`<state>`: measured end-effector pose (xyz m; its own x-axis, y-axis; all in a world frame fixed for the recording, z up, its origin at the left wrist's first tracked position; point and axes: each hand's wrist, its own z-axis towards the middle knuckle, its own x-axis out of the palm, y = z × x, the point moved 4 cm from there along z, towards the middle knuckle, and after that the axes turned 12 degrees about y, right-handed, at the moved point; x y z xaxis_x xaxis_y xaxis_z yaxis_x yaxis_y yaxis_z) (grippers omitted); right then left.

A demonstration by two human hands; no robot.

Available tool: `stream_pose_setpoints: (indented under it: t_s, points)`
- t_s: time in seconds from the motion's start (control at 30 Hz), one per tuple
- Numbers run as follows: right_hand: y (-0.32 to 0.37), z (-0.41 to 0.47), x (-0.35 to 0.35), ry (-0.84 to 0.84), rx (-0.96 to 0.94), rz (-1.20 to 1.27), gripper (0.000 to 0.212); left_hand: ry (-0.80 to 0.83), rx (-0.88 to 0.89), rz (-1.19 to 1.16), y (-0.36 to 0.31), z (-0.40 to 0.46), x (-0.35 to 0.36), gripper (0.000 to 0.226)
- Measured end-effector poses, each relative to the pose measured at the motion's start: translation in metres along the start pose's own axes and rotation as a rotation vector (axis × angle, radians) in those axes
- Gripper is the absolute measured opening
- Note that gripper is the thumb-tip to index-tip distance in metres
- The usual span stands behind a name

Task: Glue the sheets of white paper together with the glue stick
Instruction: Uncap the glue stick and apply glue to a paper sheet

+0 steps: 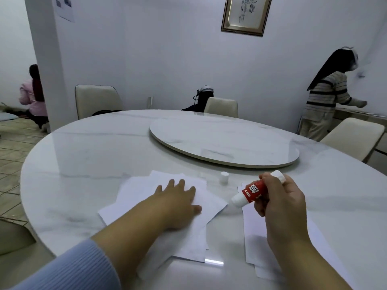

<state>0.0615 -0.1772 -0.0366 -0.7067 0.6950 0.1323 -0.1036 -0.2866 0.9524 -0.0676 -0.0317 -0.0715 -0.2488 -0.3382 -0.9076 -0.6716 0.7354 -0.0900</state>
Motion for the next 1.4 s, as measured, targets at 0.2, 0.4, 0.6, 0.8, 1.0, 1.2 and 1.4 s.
stream_pose_setpoints:
  t_s: [0.2, 0.4, 0.6, 0.8, 1.0, 1.2, 1.4]
  points:
    - [0.006, 0.002, 0.004, -0.041, -0.075, -0.131, 0.013, 0.031, 0.197, -0.077, -0.009, -0.010, -0.013, 0.050]
    - [0.002, 0.034, 0.039, 0.286, -0.059, -0.405, 0.005, -0.180, 0.167, -0.084, -0.015, 0.002, 0.003, 0.057]
    - [-0.025, 0.042, 0.046, 0.409, 0.019, -0.494, 0.004, -0.126, 0.149, -0.073, -0.013, 0.007, 0.004, 0.058]
    - [-0.005, 0.022, 0.036, 0.539, -0.047, -0.564, 0.009, -0.108, 0.147, -0.075, -0.012, 0.008, 0.004, 0.058]
    - [-0.003, 0.011, 0.026, 0.577, 0.043, -0.395, 0.014, -0.099, 0.164, -0.062, -0.013, 0.006, 0.003, 0.058]
    - [0.007, 0.029, -0.013, 0.006, -0.040, -0.031, 0.020, 0.018, 0.342, -0.006, -0.015, -0.018, -0.016, 0.055]
    - [0.007, 0.027, -0.011, -0.088, -0.144, -0.102, 0.018, -0.056, 0.030, -0.066, 0.005, -0.017, 0.002, 0.065]
